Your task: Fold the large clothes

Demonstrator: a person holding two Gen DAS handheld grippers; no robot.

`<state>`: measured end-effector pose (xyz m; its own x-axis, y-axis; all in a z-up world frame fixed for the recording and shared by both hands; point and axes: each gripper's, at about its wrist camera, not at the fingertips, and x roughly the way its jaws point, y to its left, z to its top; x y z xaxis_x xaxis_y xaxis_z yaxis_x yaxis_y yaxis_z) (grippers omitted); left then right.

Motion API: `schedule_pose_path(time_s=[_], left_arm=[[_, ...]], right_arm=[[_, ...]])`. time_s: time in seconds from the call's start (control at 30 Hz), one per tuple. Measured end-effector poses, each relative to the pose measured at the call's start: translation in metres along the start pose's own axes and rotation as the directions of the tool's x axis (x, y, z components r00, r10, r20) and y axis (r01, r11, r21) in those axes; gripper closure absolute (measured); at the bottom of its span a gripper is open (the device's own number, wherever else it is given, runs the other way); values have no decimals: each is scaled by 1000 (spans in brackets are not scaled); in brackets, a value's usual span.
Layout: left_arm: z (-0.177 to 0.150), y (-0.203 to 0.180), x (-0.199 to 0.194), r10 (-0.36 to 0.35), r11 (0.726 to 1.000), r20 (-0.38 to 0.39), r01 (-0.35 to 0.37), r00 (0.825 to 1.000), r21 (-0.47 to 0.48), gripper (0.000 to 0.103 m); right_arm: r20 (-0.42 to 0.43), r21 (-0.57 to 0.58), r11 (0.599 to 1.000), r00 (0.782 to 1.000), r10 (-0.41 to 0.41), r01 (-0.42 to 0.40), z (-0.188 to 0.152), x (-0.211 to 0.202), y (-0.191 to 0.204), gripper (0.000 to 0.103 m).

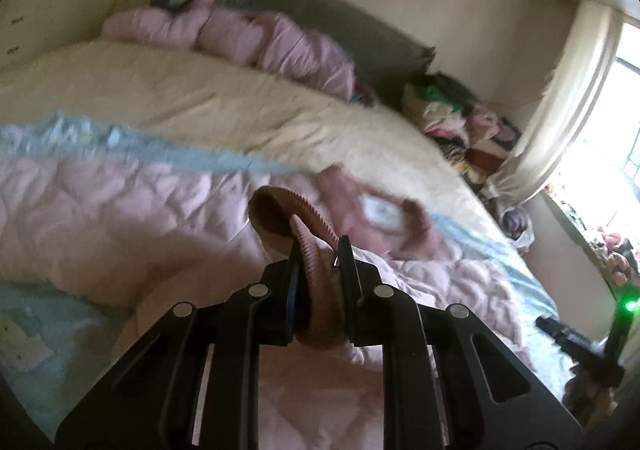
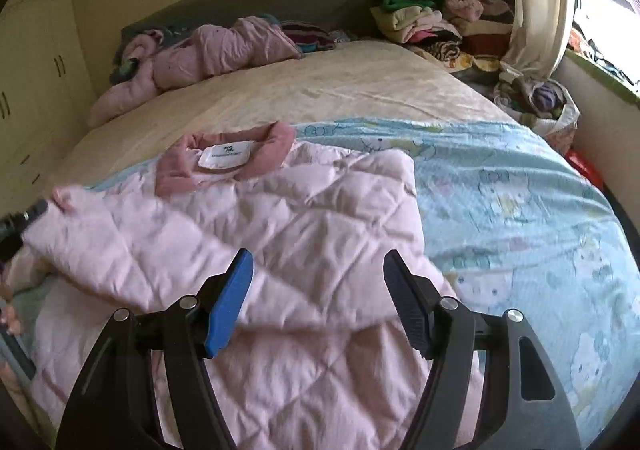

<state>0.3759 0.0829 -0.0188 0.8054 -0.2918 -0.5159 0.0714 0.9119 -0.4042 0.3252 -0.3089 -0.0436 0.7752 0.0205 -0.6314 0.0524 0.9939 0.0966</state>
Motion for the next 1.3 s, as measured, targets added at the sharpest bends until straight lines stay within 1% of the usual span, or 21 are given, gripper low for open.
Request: schedule_pose_path(time_s=[0.1,0.2,0.33,0.4,0.43,0.5,0.6,0.73,0.9,0.97,1.03,1.1,1.2,1.27,1.3], left_arm=[[-7,7,9,5,1000,-23,-5,1000,-12,93],[-8,8,9,-4,1000,-24,4,1000,-21,93],[-8,1,8,16,1000,-22,-16,1000,15,93],[-10,2,14,55,998,-48,-53,997,31,93],[-10,2,18,68,997,-60,-66,996,33,93],[-14,6,27,96,995,-99,-93,990,32,93],[-23,13,40,119,993,-158,-117,980,22,93],[-35,20,55,139,990,-216,-138,966,18,93],[-40,26,59,128,991,-238,-133,963,-5,91],[-39,25,56,131,991,-235,-136,963,-4,90],[-34,21,48,155,988,-224,-157,962,9,86],[-27,13,36,179,984,-190,-175,965,38,86],[-17,-5,15,213,975,-123,-203,969,89,86],[-16,-19,8,190,978,-113,-178,975,110,86],[-17,-26,6,166,982,-121,-153,979,115,85]], right_arm=[[-15,5,1000,1000,-19,19,8,16,-2,36],[-28,4,999,999,-32,32,13,28,1,36],[-64,33,999,997,-31,33,21,52,1,36],[-100,41,998,994,-44,49,22,64,0,36],[-124,44,997,990,-65,70,22,73,-3,37],[-186,41,993,977,-102,112,19,91,-9,37],[-226,45,991,968,-113,126,10,105,-16,37],[-248,66,990,963,-106,126,3,116,-22,37],[-253,115,988,964,-76,108,-1,121,-29,36],[-248,119,987,966,-73,105,-1,121,-29,36],[-246,135,985,967,-68,104,1,114,-29,36],[-203,167,983,979,-35,70,4,94,-26,35],[-157,148,989,988,-6,30,5,71,-15,32],[-161,148,989,986,29,-5,4,64,-7,30],[-169,150,989,985,39,-13,3,64,-4,30]])
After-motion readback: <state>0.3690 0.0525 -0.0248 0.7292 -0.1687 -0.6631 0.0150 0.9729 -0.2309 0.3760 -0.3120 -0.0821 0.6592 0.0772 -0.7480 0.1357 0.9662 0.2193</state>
